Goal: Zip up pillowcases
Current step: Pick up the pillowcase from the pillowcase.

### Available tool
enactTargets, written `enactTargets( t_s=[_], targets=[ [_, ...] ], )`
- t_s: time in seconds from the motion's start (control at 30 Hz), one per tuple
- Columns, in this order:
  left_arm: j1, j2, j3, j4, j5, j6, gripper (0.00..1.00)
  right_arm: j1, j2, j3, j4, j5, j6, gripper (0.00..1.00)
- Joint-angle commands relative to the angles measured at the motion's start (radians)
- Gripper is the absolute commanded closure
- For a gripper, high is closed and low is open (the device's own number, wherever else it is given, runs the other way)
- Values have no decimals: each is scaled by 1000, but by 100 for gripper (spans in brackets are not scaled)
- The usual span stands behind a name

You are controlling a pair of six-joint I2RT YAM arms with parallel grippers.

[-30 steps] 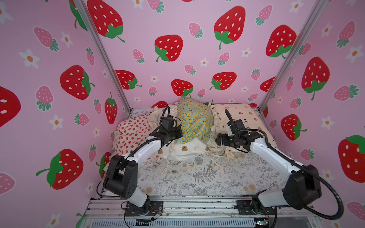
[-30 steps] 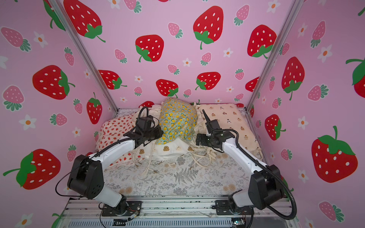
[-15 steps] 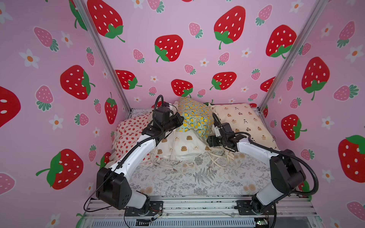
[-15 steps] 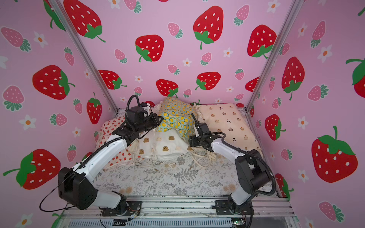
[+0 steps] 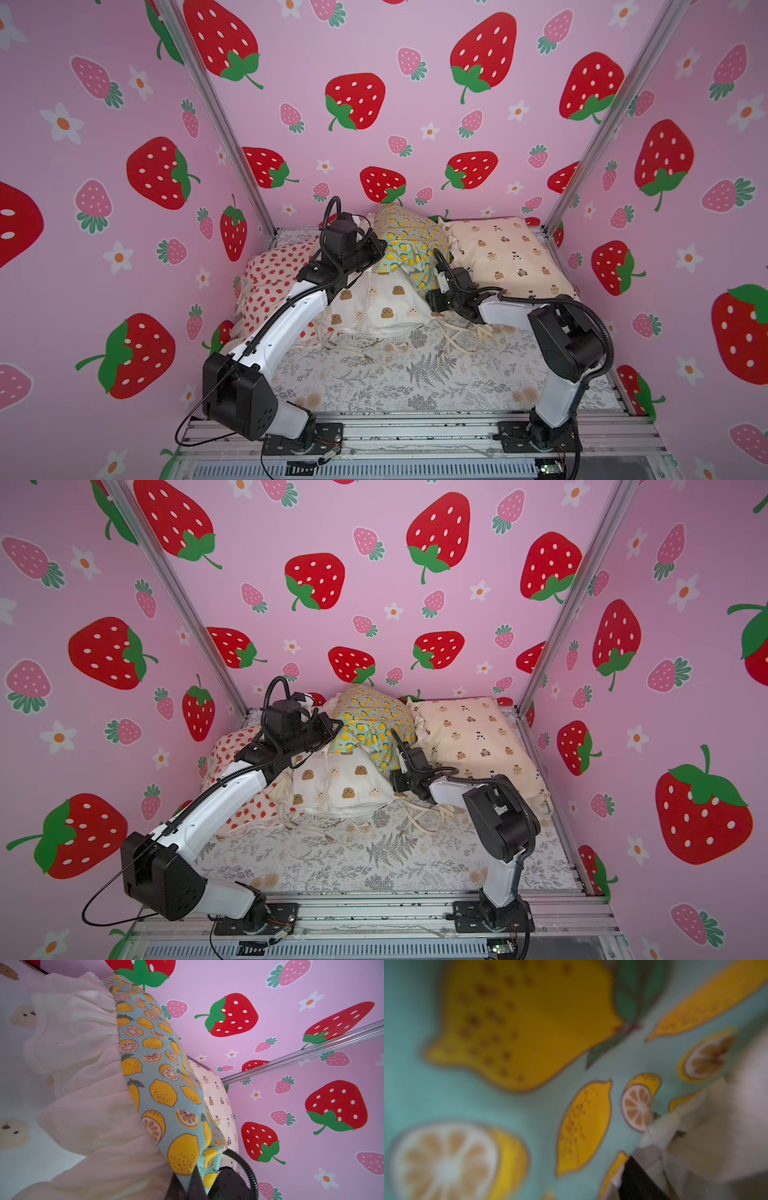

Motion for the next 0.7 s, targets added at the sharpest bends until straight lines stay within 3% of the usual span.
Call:
enactTargets(
  t_s=[0.0, 0.13, 0.27, 0.47, 0.67],
  targets=[
    [2, -42, 60, 2, -41, -3, 100, 5, -18, 31, 58, 86, -18, 53],
    [19, -62, 67, -13, -56, 8, 100, 5, -97, 20, 21, 133, -46, 71],
    [54, -62, 103, -43, -56, 28, 100, 2, -216, -5, -17, 165, -70, 82],
    [135, -50, 143, -52, -32, 20, 100, -48, -403, 54, -203, 171, -80, 88],
    [191, -100, 136, -65, 19, 12, 100, -143, -449, 344, -469, 125, -154, 91]
  ],
)
